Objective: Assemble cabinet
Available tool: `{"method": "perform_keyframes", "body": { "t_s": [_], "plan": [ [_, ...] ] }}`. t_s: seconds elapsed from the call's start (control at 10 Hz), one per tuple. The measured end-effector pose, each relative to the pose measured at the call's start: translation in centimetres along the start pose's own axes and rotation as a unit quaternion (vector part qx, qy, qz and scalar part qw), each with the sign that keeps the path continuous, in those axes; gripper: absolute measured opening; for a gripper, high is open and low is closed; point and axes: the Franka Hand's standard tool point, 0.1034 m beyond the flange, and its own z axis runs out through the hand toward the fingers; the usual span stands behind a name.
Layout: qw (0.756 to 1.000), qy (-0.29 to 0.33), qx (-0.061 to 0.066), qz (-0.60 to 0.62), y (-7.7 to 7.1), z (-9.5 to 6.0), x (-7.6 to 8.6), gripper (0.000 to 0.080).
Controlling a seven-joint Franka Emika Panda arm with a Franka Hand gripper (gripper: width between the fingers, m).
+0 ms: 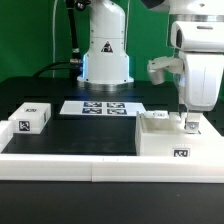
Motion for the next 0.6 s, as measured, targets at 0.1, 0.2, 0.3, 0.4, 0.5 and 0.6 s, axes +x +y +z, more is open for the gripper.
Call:
{"method": "perform_keyframes", "body": {
  "t_s": [0.1, 0.2, 0.3, 0.4, 0.5, 0.6],
  "plan": [
    [1.0, -0.001, -0.001, 0.0, -0.1, -0.3, -0.1, 0.0792],
    [1.0, -0.002, -0.005, 0.001, -0.4, -1.2, -0.2, 0.0798],
    [1.0, -0.006, -0.007, 0.001, -1.5, -2.3, -0.4, 0.0797],
    [1.0, -0.008, -0.006, -0.001, -2.5, -2.9, -0.4, 0.0797],
    [1.0, -0.011, -0.007, -0.001, -3.9, -3.5, -0.5, 0.0797],
    [1.0, -0.011, -0.011, -0.002, -6.3, -4.0, -0.8, 0.0797]
  ]
}}
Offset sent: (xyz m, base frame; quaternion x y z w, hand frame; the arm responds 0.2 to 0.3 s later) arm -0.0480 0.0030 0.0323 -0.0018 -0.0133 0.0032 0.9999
